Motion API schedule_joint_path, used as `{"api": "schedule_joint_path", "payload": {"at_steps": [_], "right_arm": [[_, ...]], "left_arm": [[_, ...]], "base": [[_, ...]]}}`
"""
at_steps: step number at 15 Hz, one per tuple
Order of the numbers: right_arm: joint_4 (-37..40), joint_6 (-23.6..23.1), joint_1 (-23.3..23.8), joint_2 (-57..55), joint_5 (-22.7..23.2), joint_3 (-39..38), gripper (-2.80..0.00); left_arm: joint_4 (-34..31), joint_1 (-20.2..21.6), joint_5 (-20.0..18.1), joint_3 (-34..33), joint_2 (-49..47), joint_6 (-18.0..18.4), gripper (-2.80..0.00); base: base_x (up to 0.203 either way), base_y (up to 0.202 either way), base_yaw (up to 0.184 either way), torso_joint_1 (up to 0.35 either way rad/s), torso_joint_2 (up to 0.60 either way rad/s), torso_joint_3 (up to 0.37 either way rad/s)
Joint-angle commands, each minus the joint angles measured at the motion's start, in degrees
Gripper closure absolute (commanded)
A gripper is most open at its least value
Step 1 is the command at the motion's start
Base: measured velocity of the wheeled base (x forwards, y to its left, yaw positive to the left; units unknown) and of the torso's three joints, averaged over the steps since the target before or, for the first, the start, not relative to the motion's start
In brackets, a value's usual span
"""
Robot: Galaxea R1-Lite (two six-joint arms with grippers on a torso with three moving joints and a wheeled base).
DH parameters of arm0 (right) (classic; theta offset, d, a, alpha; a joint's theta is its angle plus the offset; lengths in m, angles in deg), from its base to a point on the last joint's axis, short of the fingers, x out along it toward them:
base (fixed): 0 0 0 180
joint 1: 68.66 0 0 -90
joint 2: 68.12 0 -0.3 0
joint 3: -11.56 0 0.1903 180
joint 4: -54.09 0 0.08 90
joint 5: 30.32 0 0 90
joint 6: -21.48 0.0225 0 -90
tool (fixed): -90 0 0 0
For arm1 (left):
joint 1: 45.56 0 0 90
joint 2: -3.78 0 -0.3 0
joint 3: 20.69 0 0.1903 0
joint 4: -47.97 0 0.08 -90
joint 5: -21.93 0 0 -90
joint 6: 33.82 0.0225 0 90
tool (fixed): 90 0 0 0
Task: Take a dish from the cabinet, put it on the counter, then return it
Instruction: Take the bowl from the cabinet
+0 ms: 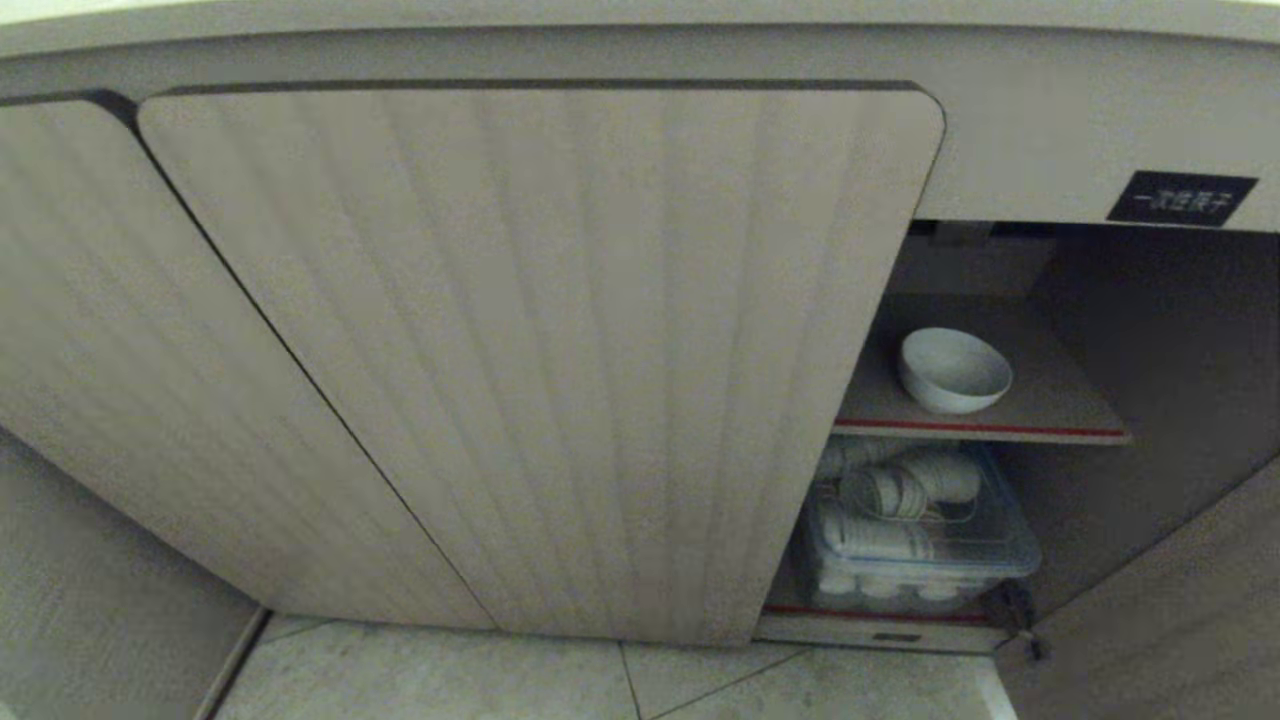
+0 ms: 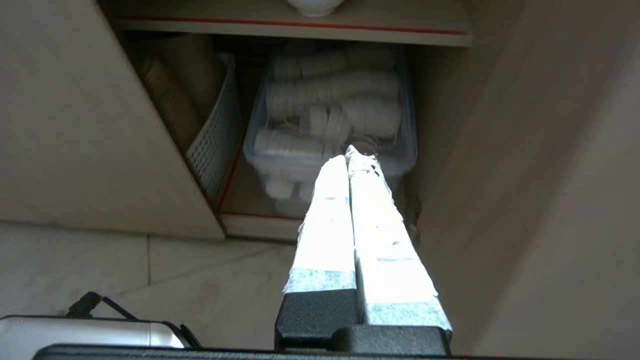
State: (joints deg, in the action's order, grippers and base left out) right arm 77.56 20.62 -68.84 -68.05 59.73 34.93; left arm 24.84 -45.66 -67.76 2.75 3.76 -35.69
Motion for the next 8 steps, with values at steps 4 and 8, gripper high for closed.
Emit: {"api": "schedule_joint_path", "payload": {"at_steps": [4,8], "right_arm": [[-0.01,-0.03,0.01,-0.07,0.04,0.00,0.00],[-0.01,-0.11,0.01,-0.07,0.04,0.00,0.00]], "left_arm": [[0.02,0.01,0.05,-0.07,0.02,-0.07,0.00],[0.02,0.01,0.05,-0.07,0.02,-0.07,0.00]], "base": [[0.054,0.000,0.005,0.007,0.00,-0.001],[0.000,0.000,0.000,0.000,0.00,0.000]]}}
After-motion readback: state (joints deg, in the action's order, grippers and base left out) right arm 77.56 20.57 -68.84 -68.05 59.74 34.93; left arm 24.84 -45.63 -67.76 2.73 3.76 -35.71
